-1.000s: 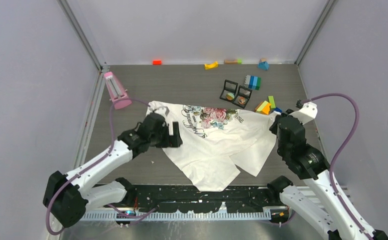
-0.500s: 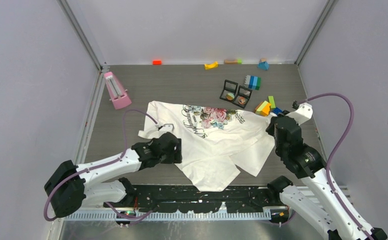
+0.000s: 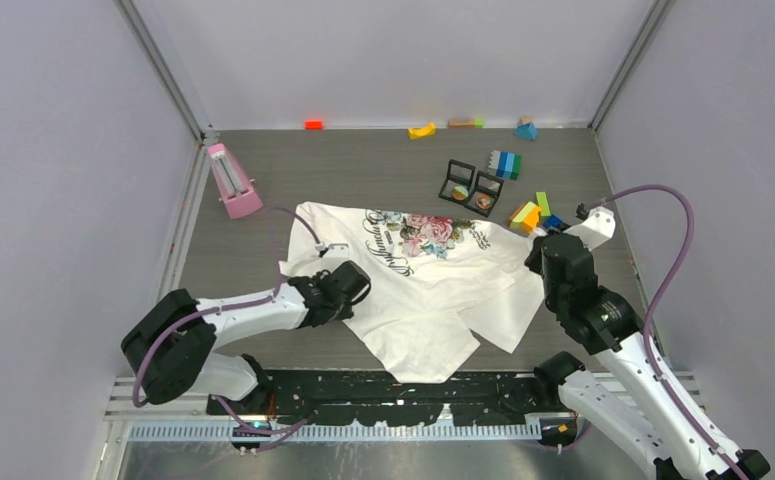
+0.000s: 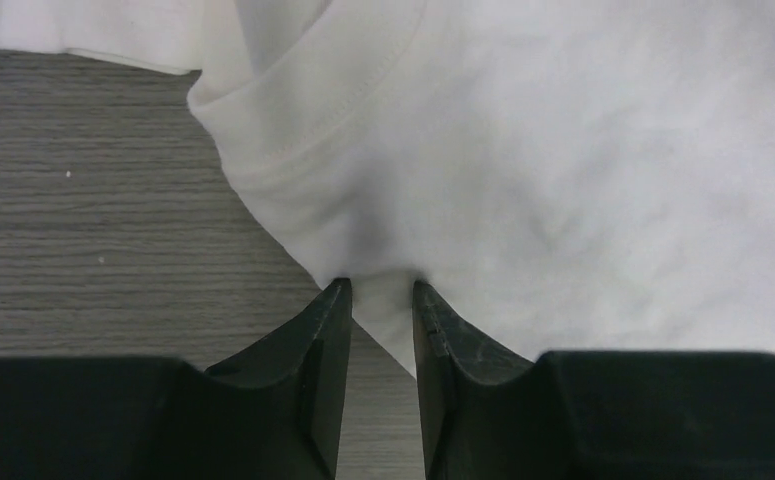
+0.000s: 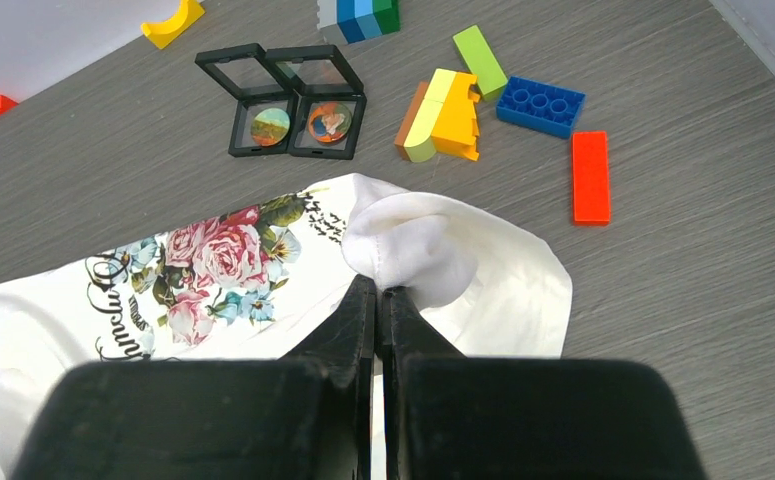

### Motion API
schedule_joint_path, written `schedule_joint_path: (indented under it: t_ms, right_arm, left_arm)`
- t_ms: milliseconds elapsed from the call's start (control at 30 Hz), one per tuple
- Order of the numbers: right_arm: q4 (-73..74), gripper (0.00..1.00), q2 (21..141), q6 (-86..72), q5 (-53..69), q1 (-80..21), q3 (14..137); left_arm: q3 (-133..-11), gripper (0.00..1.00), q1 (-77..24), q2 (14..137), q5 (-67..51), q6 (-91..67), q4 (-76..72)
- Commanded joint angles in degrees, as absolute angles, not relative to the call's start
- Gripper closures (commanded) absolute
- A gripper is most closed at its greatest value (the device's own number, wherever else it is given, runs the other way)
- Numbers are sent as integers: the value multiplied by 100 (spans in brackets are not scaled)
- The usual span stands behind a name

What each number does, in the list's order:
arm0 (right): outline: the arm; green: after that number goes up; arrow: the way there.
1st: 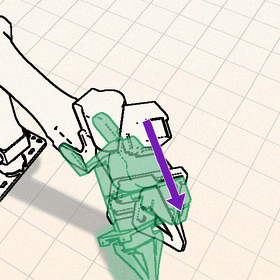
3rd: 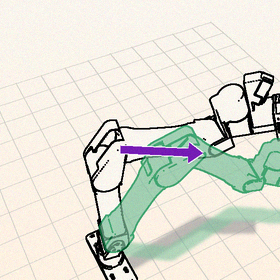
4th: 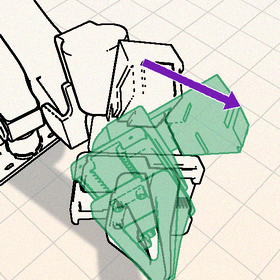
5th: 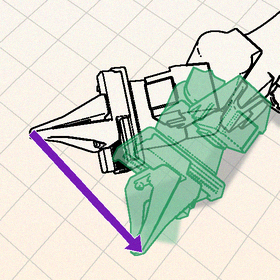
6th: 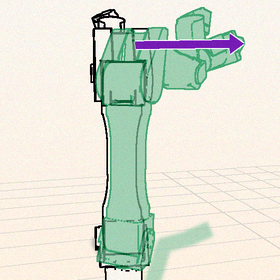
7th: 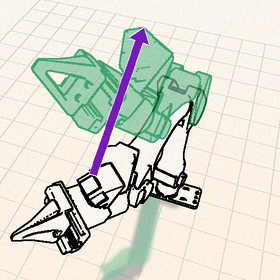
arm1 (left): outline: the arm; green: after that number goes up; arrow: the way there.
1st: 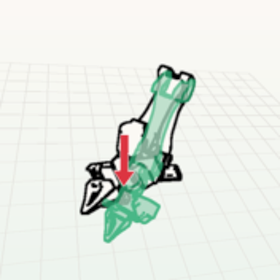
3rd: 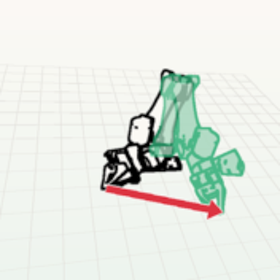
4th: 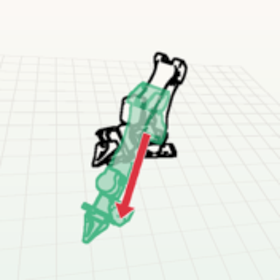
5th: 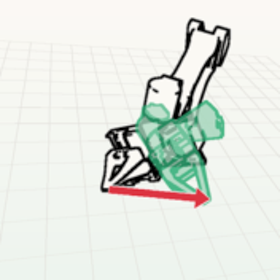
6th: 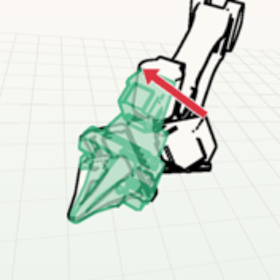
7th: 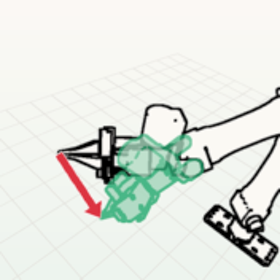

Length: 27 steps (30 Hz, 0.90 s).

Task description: Pin the brooch onto the clothing

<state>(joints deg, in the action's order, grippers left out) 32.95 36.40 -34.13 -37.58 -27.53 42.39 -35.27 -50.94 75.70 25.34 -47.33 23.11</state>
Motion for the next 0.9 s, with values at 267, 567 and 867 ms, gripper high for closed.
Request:
schedule_joint_path:
  t_ms: [267,567,867]
  right_arm:
    - [2743,99,3824,-3671,-3627,-2733,4095]
    - [2535,99,4237,-3906,-3339,-2733,4107]
    - [2560,99,4284,-3771,-3547,-2733,4286]
  left_arm:
    - [-4169,74,-3577,8812,1925,-3842,1067]
    - [-6099,78,-2545,10596,1513,-2862,1139]
    - [-7558,57,-2478,10906,1009,-2363,1796]
